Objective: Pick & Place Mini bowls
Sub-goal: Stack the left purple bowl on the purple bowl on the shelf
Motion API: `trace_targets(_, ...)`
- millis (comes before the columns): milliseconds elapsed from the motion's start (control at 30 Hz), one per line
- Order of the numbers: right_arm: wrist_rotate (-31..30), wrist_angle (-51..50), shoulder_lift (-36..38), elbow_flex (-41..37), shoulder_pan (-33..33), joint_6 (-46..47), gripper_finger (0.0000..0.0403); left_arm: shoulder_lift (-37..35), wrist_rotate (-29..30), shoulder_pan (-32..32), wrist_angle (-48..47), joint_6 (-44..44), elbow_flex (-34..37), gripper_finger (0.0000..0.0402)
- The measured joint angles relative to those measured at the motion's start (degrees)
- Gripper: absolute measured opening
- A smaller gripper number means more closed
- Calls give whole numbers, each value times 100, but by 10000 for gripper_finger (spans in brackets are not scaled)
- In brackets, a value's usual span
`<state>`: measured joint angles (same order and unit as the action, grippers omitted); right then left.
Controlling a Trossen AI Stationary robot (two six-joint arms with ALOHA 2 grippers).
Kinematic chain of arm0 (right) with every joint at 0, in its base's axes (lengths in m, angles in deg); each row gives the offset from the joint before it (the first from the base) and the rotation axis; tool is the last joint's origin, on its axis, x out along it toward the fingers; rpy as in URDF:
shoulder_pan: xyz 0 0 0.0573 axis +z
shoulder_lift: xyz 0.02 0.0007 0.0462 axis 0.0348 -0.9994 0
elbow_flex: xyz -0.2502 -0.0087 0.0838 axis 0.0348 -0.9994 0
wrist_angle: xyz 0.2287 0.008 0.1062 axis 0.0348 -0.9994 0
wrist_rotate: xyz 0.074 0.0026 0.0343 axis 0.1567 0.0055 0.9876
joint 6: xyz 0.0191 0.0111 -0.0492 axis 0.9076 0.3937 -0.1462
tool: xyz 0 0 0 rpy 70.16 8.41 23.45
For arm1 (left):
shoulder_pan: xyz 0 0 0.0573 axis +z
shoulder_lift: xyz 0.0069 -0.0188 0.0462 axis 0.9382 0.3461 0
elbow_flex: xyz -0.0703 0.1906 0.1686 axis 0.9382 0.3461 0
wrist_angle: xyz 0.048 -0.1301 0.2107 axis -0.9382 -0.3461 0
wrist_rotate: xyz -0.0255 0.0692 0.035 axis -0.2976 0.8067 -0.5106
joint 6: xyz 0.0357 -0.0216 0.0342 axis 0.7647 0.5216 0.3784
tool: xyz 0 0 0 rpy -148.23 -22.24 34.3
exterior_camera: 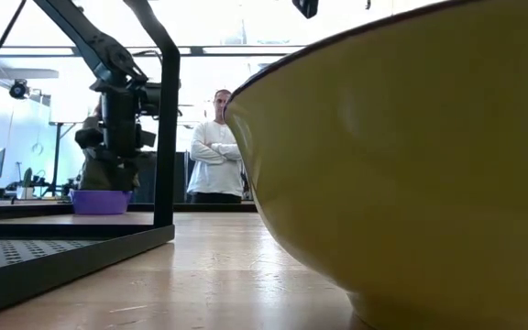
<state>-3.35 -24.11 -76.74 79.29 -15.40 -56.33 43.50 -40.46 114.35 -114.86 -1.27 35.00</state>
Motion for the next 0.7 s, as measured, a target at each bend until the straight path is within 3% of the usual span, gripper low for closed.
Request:
trace_targets(500,-2,9,0,0,-2,-2,57,520,-1,7,209,195,0,97)
trace_targets(700,-2,9,0,0,-2,-7,57,490,-1,25,209,425,0,41)
